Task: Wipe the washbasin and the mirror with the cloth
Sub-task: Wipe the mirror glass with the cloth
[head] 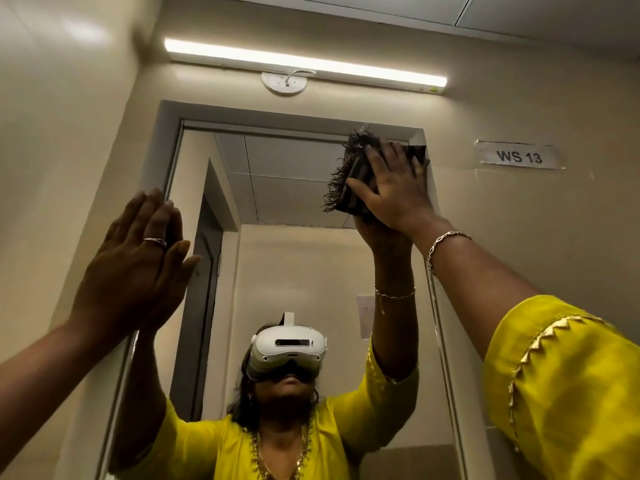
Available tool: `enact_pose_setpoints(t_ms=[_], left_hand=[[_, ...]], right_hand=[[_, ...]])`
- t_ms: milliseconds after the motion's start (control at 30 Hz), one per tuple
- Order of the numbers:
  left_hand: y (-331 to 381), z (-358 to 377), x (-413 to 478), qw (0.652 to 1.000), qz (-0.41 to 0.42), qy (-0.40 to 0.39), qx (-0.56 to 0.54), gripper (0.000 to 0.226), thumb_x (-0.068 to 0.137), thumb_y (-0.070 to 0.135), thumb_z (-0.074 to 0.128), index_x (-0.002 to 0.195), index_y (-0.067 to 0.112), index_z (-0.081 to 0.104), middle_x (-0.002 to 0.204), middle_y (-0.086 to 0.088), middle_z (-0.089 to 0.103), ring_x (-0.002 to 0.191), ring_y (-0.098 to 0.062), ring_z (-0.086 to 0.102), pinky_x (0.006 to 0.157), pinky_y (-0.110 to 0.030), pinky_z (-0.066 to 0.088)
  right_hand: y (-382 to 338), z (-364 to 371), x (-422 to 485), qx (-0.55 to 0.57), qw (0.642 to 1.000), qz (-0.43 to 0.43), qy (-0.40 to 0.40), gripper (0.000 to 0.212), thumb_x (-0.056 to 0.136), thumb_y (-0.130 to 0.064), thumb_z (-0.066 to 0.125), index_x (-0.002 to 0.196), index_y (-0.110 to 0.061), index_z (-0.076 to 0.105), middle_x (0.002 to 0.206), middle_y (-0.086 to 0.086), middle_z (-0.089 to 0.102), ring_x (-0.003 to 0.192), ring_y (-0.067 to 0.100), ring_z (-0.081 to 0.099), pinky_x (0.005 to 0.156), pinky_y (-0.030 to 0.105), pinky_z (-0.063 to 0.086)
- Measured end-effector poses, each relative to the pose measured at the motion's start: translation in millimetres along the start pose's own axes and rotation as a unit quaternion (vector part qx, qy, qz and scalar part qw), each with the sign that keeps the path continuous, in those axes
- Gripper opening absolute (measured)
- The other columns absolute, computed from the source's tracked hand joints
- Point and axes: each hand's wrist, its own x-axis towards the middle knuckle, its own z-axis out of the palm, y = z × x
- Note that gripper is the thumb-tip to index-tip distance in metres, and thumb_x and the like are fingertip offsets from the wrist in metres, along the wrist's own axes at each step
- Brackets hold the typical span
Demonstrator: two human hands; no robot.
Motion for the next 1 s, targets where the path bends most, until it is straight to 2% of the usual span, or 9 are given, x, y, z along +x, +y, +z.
enact_pose_setpoints(t_ms=[133,233,300,367,433,500,600,700,1000], left_hand=[[-5.4,5.5,0.0,0.999,-0.026,-0.032,0.017,0.067,0.089,0.048,0.027,0.142,0.006,0.023,0.152,-0.012,0.017,0.141,-0.022,0.007,0.112,-0.014,-0.007],[-27.0,30.3,-1.2,0.994,-0.043,-0.076,0.063,0.069,0.09,0.054,0.022,0.146,0.014,0.015,0.155,-0.005,0.005,0.143,-0.022,0.001,0.117,-0.04,0.007],[-43.4,45.6,0.0,0.986,-0.081,-0.127,0.078,0.086,0.083,0.074,0.008,0.146,0.016,0.012,0.156,-0.006,0.003,0.143,-0.025,0.002,0.113,-0.051,0.016],[-53.8,55.6,0.5,0.98,-0.1,-0.143,0.097,0.091,0.078,0.076,0.024,0.146,0.017,0.012,0.156,-0.007,0.005,0.143,-0.025,0.004,0.112,-0.051,0.021],[-49.8,50.5,-0.7,0.985,-0.103,-0.123,0.066,0.093,0.078,0.079,0.021,0.147,0.017,0.01,0.156,-0.005,0.003,0.143,-0.024,0.002,0.114,-0.049,0.016],[-33.0,35.3,-4.8,0.995,-0.086,-0.048,0.026,0.069,0.092,0.057,0.018,0.147,0.017,0.008,0.156,-0.003,-0.001,0.143,-0.021,-0.002,0.117,-0.039,0.006],[0.1,6.9,-8.0,0.996,-0.082,-0.008,-0.021,0.069,0.089,0.043,0.037,0.145,0.008,0.016,0.155,-0.012,0.008,0.142,-0.022,0.002,0.114,-0.037,0.01],[13.6,-4.1,-7.1,0.996,-0.083,-0.007,-0.033,0.068,0.09,0.043,0.035,0.144,0.005,0.018,0.154,-0.014,0.012,0.141,-0.023,0.006,0.112,-0.043,0.019],[12.9,0.4,-6.9,0.994,-0.098,0.012,-0.049,0.066,0.089,0.049,0.026,0.144,0.015,0.012,0.149,0.004,0.002,0.139,-0.014,0.003,0.106,-0.039,0.025]], right_hand=[[-3.2,1.1,-1.5,-0.027,0.999,0.027,0.012,0.063,0.092,-0.057,0.029,0.147,-0.029,0.013,0.157,0.009,-0.001,0.144,0.026,-0.007,0.114,0.047,-0.009],[-5.0,2.5,-2.2,-0.033,0.999,0.034,0.024,0.062,0.092,-0.057,0.028,0.147,-0.031,0.015,0.157,0.011,0.001,0.144,0.027,-0.004,0.115,0.047,-0.007],[-6.0,3.5,-3.1,-0.035,0.998,0.048,0.034,0.064,0.091,-0.059,0.029,0.147,-0.032,0.015,0.157,0.013,0.0,0.144,0.029,-0.005,0.115,0.045,-0.007],[-7.5,5.4,-3.4,-0.043,0.997,0.059,0.039,0.069,0.087,-0.065,0.025,0.147,-0.031,0.016,0.157,0.014,0.003,0.144,0.029,-0.002,0.115,0.045,-0.005],[-9.6,5.6,-3.1,-0.044,0.996,0.061,0.042,0.076,0.08,-0.067,0.017,0.147,-0.03,0.017,0.156,0.015,0.006,0.144,0.03,0.0,0.116,0.045,-0.003],[-11.6,5.3,-2.9,-0.044,0.996,0.064,0.041,0.073,0.084,-0.066,0.02,0.147,-0.029,0.016,0.156,0.015,0.005,0.144,0.03,0.0,0.116,0.045,-0.002],[-18.2,8.0,-2.1,-0.045,0.995,0.076,0.041,0.065,0.092,-0.059,0.026,0.148,-0.028,0.013,0.157,0.015,0.002,0.144,0.03,-0.002,0.116,0.045,-0.004],[-34.3,9.8,-0.7,-0.03,0.994,0.09,0.047,0.065,0.092,-0.058,0.026,0.148,-0.027,0.011,0.156,0.016,0.001,0.144,0.032,-0.002,0.117,0.045,-0.003],[-115.6,24.6,7.9,-0.011,0.996,0.062,0.056,0.066,0.093,-0.059,0.022,0.148,-0.028,0.007,0.156,0.017,-0.001,0.144,0.033,-0.003,0.115,0.044,-0.006]])
